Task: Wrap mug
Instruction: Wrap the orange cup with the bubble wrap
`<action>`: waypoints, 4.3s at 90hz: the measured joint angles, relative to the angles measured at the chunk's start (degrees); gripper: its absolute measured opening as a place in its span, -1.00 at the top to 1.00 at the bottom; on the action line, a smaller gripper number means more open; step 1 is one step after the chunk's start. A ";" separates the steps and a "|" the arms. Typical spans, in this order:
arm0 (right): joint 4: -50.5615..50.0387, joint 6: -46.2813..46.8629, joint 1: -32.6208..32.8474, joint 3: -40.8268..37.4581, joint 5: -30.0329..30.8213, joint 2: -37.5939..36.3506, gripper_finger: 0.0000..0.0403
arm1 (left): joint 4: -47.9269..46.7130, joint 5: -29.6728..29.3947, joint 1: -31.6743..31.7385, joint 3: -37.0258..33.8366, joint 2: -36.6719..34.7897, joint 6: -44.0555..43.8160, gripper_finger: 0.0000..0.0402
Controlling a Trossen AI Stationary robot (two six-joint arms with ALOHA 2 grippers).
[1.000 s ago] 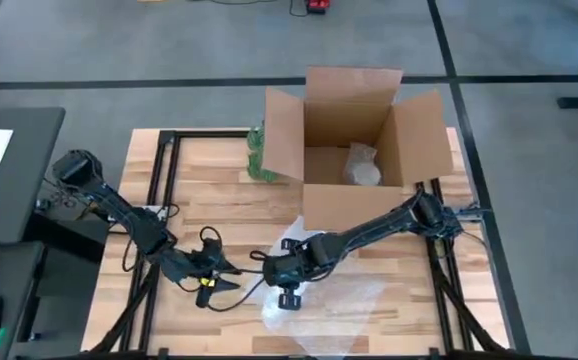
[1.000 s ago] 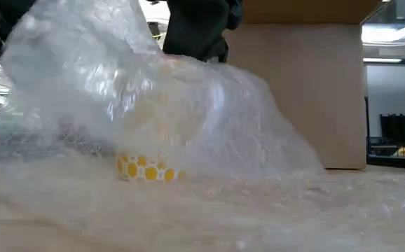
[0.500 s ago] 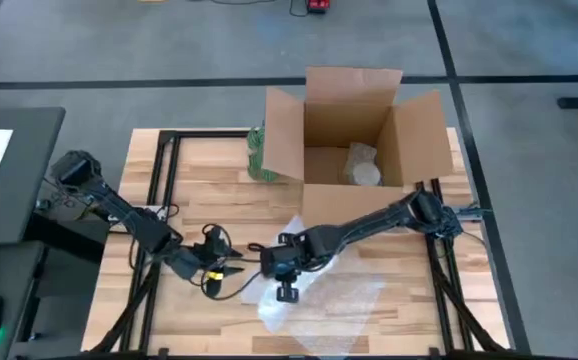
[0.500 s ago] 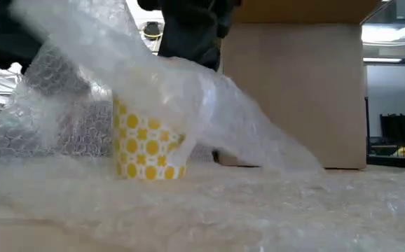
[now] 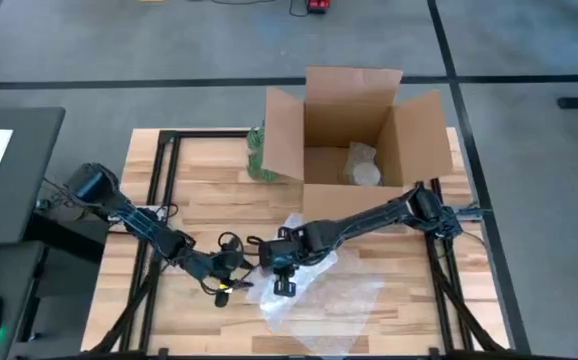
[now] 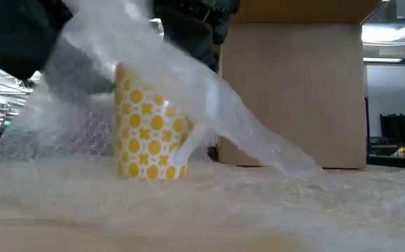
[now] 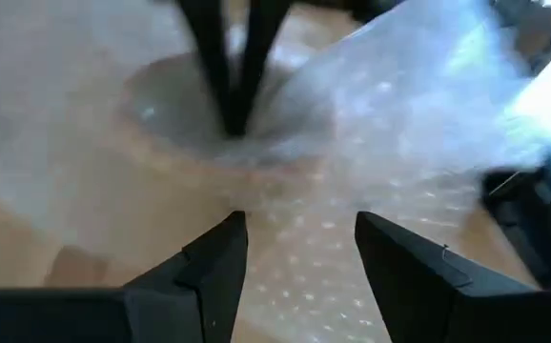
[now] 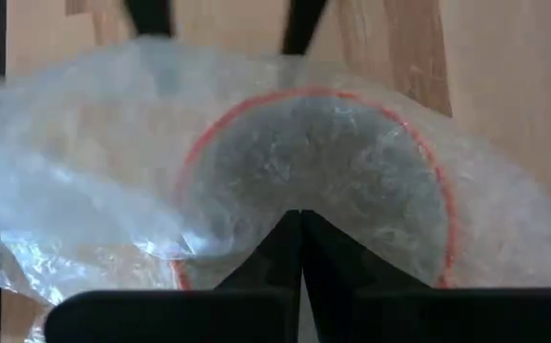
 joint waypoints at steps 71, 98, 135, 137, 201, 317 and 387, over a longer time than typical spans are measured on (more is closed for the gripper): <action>0.31 -2.26 3.97 3.47 -4.64 -0.07 1.00 | -24.32 -6.04 -8.33 7.65 -10.95 -7.44 0.10; -2.41 -2.38 4.92 11.35 2.12 -0.04 1.00 | -35.00 -10.33 -9.01 7.65 -14.63 -10.95 0.10; -6.84 0.86 4.33 12.85 2.61 5.36 1.00 | -36.94 -17.14 -5.05 7.63 -6.39 -13.93 0.10; -7.33 1.00 4.34 12.85 2.53 5.77 1.00 | -36.60 -17.13 -5.03 7.65 -5.89 -13.93 0.10; -8.67 -0.24 2.13 12.95 -3.01 11.07 1.00 | -31.62 -16.14 -5.09 7.63 -4.15 -11.68 0.10; -8.46 -1.31 2.10 11.87 -2.23 9.87 1.00 | -29.27 -14.58 -5.04 7.63 -4.19 -10.95 0.10; -24.37 -2.84 2.60 28.12 -1.61 9.79 0.43 | -29.43 -13.44 -5.11 7.63 -4.19 -10.94 0.10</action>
